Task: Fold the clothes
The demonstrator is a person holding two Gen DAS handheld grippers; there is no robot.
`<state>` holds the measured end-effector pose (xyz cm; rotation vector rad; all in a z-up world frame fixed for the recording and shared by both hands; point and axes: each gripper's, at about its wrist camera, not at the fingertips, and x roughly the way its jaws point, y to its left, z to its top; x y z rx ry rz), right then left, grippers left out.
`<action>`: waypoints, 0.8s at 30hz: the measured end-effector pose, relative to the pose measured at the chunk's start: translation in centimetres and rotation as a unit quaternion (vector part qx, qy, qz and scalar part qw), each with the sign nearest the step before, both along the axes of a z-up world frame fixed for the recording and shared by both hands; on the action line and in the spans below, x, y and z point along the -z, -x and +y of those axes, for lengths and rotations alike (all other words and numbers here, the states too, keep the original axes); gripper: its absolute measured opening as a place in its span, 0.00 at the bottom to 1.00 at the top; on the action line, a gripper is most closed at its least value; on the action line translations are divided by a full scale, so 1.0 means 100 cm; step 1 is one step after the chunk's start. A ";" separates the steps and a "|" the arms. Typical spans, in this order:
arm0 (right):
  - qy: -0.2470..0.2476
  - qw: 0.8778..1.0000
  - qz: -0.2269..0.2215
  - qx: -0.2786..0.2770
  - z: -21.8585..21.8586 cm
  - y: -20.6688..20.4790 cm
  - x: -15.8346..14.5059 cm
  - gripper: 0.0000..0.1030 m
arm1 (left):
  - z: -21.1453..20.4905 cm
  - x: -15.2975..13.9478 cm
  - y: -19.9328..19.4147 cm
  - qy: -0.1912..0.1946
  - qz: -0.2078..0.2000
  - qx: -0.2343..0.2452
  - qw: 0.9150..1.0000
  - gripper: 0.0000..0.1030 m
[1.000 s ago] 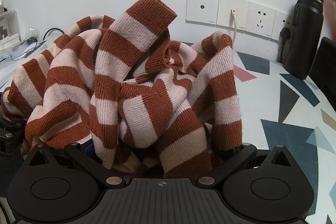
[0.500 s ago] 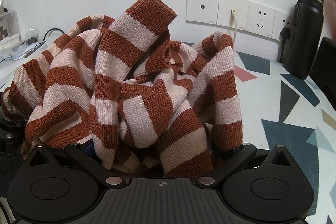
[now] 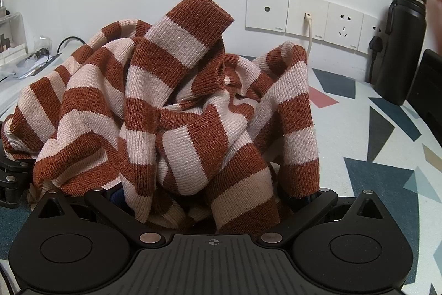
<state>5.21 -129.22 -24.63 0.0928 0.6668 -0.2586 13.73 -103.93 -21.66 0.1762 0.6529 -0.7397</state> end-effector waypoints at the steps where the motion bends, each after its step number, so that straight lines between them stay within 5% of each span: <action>1: 0.000 1.000 0.000 0.000 0.001 0.001 0.000 0.99 | 0.000 0.000 0.000 0.000 0.000 0.000 1.000 0.99; 24: 0.002 1.000 0.000 0.001 0.002 0.001 0.001 0.99 | 0.000 0.001 0.001 0.000 0.000 -0.004 1.000 1.00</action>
